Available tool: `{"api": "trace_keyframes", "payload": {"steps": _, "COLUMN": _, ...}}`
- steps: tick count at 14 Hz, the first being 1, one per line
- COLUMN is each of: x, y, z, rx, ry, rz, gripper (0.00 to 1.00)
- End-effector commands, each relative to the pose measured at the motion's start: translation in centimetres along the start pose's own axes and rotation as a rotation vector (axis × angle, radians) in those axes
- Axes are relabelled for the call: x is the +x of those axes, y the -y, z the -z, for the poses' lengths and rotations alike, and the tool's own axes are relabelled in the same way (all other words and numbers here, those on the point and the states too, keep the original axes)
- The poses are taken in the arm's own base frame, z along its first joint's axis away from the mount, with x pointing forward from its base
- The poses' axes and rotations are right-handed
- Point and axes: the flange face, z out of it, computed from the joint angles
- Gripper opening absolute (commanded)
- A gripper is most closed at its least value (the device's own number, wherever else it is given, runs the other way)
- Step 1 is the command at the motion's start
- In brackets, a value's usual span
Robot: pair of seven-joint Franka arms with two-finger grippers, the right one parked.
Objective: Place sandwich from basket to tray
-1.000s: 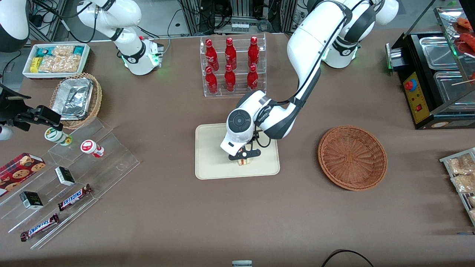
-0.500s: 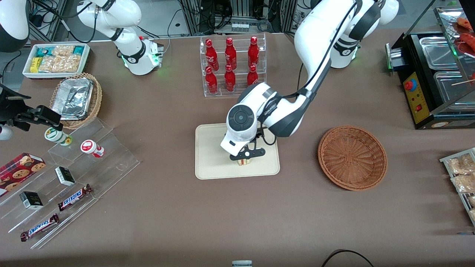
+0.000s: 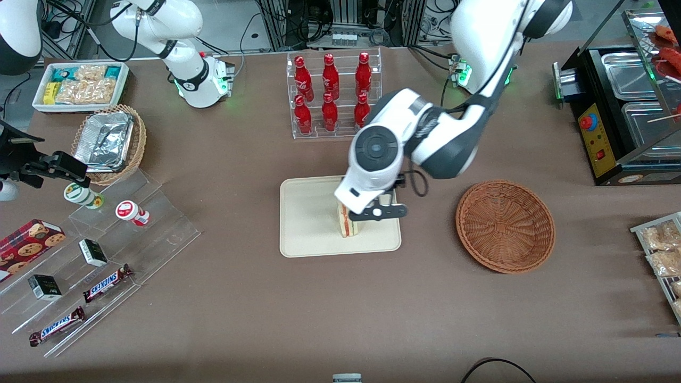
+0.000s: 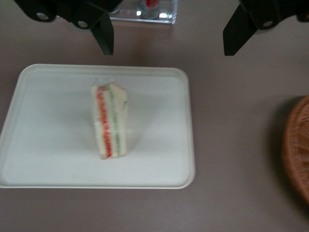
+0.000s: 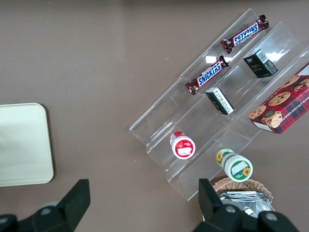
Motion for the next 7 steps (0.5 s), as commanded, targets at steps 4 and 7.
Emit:
{"api": "trace_keyframes", "payload": {"steps": 4, "x": 1.1, "y": 12.8, "z": 3.9, "rx": 0.004, "ry": 0.035, "rz": -0.085, "gripper": 1.0}}
{"api": "trace_keyframes", "payload": {"steps": 7, "x": 0.3, "y": 19.8, "z": 5.1, "rx": -0.01, "ry": 0.036, "rz": -0.158, "gripper": 1.0}}
